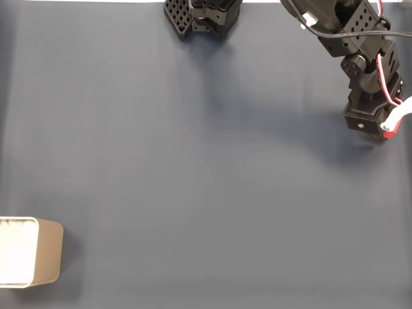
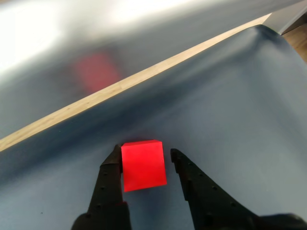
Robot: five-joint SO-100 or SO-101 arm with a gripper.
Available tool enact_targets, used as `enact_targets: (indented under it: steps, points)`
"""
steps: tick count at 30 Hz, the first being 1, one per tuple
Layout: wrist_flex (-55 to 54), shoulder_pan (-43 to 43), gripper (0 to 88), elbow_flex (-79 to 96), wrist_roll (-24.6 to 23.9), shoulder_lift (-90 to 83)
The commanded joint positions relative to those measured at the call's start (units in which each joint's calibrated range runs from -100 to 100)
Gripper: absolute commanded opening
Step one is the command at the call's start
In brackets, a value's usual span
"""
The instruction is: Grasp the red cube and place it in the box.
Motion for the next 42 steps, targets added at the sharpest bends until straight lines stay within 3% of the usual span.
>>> enact_targets:
  steps: [1,15,29,42]
  points:
    - [-0.9,1.0,19.1,-0.9,0.9,-3.0]
    - [0.5,0.5,11.0,-0.7,1.5,-2.8]
    - [2.2,0.7,9.0,1.1,1.1,-6.1]
    - [6.7,7.3,8.6,2.8,0.7,-17.4]
